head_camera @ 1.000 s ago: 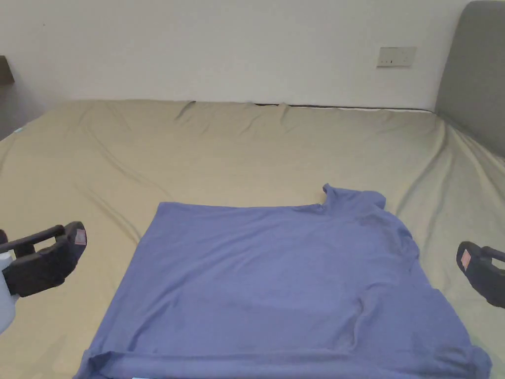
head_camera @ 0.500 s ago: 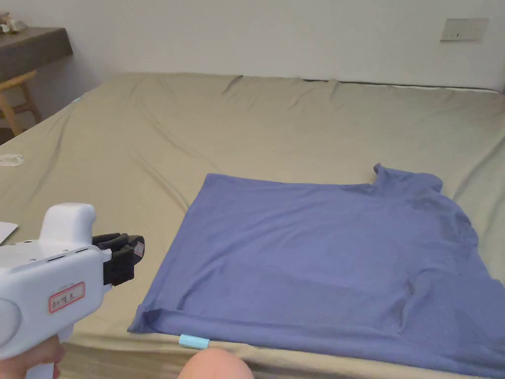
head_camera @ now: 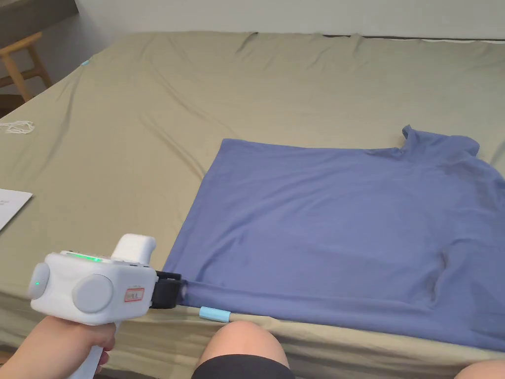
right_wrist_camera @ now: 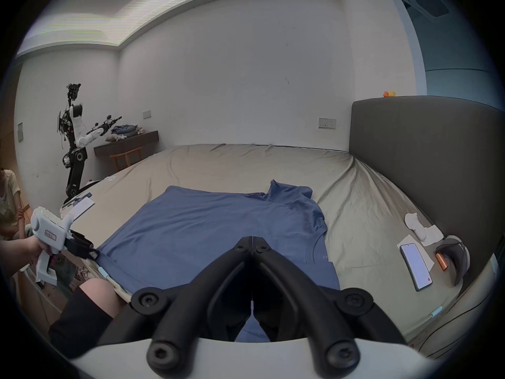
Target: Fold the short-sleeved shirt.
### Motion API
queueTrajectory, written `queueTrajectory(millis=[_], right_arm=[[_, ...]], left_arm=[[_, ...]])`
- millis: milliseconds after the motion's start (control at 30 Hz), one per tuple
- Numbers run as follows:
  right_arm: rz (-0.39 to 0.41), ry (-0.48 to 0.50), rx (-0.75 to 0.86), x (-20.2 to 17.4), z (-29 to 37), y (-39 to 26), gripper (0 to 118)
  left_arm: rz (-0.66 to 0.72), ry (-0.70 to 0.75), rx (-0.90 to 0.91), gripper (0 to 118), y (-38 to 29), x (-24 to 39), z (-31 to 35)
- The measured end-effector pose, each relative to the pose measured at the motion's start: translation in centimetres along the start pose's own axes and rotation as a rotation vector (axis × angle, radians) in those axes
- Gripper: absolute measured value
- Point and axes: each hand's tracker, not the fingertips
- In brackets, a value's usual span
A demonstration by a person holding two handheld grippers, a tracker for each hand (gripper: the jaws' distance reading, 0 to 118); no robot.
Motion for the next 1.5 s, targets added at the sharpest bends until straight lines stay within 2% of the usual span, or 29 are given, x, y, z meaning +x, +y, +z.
queueTrajectory(millis=[33, 67, 133, 267, 300, 367, 400, 433, 467, 500, 533, 567, 600, 667, 733, 767, 867, 933, 967, 1000, 1167, 1267, 1500], right_arm=[[0.003, 0.0, -0.009, -0.1, 0.0, -0.1, 2], [0.009, 0.01, -0.02, 0.0, 0.0, -0.2, 2], [0.026, 0.013, -0.035, -0.3, 0.1, -0.3, 2], [0.086, 0.04, -0.103, 0.4, 0.8, -1.6, 2], [0.124, 0.018, -0.138, 0.8, 1.1, -2.2, 2], [0.142, -0.027, -0.177, 2.2, 1.7, -3.4, 4], [0.13, -0.026, -0.204, 3.3, 1.9, -4.1, 38], [0.12, -0.015, -0.247, 4.3, 2.0, -4.7, 86], [0.111, -0.011, -0.298, 5.4, 2.1, -5.4, 118], [0.099, -0.039, -0.35, 6.4, 1.9, -6.2, 118], [0.091, -0.067, -0.366, 7.2, 1.7, -6.9, 118], [0.099, -0.051, -0.315, 8.1, 1.8, -7.3, 118], [0.089, -0.054, -0.348, 8.7, 1.4, -7.7, 118], [0.048, -0.12, -0.393, 9.6, 0.2, -8.5, 118], [0.008, -0.091, -0.402, 10.4, -0.9, -9.1, 109], [-0.007, -0.104, -0.42, 10.6, -1.6, -9.5, 101], [0.001, -0.117, -0.453, 11.0, -3.4, -10.5, 53], [-0.01, -0.093, -0.484, 11.0, -4.1, -11.1, 9], [-0.047, -0.051, -0.506, 11.1, -4.2, -11.2, 7], [-0.063, -0.066, -0.493, 10.9, -4.0, -11.0, 7], [-0.061, -0.086, -0.445, 10.9, -2.5, -9.4, 7], [-0.072, -0.075, -0.424, 10.9, -2.1, -6.9, 7], [-0.064, -0.067, -0.433, 12.1, -8.1, 0.7, 7]], left_arm=[[-0.045, 0.051, 0.008, 3, -0.2, 0.3, -0.3], [-0.041, 0.074, 0.065, 3, -0.5, 0.4, -0.2], [0.01, -0.012, 0.034, 3, -0.2, 0.5, 0.0], [0.004, 0.003, 0.105, 3, 0.1, 0.3, 1.5], [0.02, -0.018, 0.11, 3, 0.1, -0.1, 1.9], [0.054, -0.035, 0.139, 3, 0.4, -0.2, 2.7], [0.065, -0.041, 0.154, 3, 0.5, -0.2, 3.1], [0.065, -0.048, 0.153, 3, 0.5, 0.4, 3.8], [0.061, -0.046, 0.155, 3, 0.5, 0.6, 4.0], [0.052, -0.044, 0.162, 3, 0.5, 0.8, 4.2], [0.042, -0.043, 0.163, 3, 0.5, 1.0, 4.2], [0.034, -0.041, 0.159, 3, 0.6, 1.1, 4.2], [0.032, -0.04, 0.159, 3, 0.5, 1.3, 4.2], [0.04, -0.042, 0.152, 3, 0.5, 1.3, 4.2], [0.044, -0.036, 0.146, 3, 0.6, 1.4, 4.1], [0.047, -0.036, 0.142, 3, 0.6, 1.4, 4.1], [0.047, -0.033, 0.126, 3, 0.5, 1.5, 3.9], [0.038, -0.027, 0.109, 3, 0.3, 1.7, 3.3], [0.04, -0.02, 0.099, 3, 0.3, 1.4, 2.9], [0.05, -0.018, 0.091, 3, 0.2, 1.4, 2.7], [0.054, -0.033, 0.093, 3, 0.3, 1.2, 3.8], [0.157, -0.101, 0.089, 3, 1.8, 0.2, 4.9], [0.129, -0.071, 0.112, 3, 10.0, -1.6, 4.5]])
